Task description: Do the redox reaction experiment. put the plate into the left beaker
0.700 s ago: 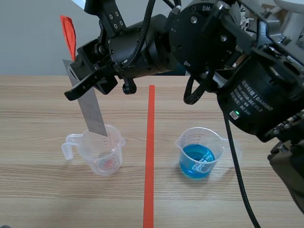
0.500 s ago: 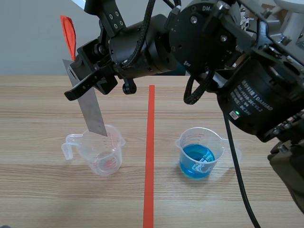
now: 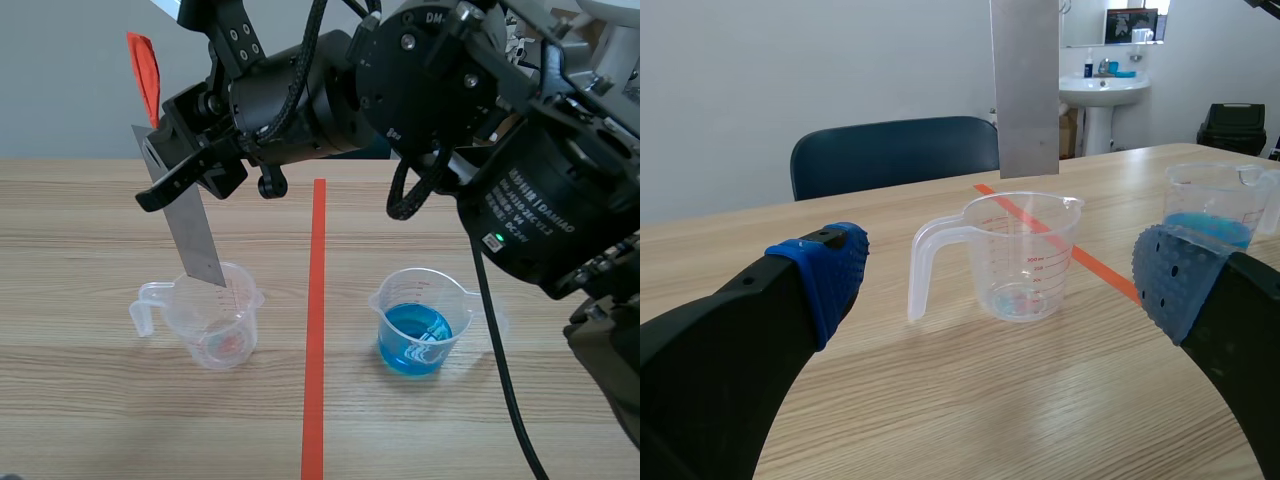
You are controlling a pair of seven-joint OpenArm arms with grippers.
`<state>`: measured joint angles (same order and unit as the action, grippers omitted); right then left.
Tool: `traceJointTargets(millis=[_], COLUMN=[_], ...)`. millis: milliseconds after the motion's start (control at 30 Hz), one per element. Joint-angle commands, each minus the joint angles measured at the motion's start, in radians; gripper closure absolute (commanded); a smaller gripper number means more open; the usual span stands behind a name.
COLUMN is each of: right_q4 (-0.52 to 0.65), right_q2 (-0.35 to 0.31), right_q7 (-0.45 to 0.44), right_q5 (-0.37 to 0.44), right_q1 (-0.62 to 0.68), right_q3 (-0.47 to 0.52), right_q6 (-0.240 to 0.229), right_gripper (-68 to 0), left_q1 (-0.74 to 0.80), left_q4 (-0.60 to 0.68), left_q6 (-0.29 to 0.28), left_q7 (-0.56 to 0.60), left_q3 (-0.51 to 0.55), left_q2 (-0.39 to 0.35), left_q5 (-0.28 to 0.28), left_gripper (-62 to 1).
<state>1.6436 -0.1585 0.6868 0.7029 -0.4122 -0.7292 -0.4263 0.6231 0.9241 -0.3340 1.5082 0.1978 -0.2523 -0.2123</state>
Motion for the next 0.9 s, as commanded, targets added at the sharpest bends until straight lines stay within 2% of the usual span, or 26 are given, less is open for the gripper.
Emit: traceJointTargets(millis=[0,167,600,867], right_q4=[0.015,0.015,0.015,0.014], right_q2=[0.001,0.001,0.001,0.001], right_q7=[-0.013,-0.013,-0.063,-0.062], right_q5=[0.006,0.005,-0.079,-0.079], right_q1=[-0.020,-0.020,-0.020,-0.016], right_q3=[-0.003,-0.003,-0.003,-0.005], right_q6=[0.000,0.000,0.000,0.000], right_gripper=[-0.6,-0.6,-0.6,-0.6], left_q1=[0.008,0.008,0.008,0.008], left_q4=[0.015,0.015,0.015,0.015], left_q6=[0.003,0.003,0.003,0.003], left_q7=[0.046,0.046,0.046,0.046], left_q3=[0.005,0.005,0.005,0.005], left_q2=[-0.001,-0.001,-0.001,-0.001], left_q5=[0.008,0.008,0.008,0.008], left_gripper=[-55.9,-55.9,-55.9,-55.9])
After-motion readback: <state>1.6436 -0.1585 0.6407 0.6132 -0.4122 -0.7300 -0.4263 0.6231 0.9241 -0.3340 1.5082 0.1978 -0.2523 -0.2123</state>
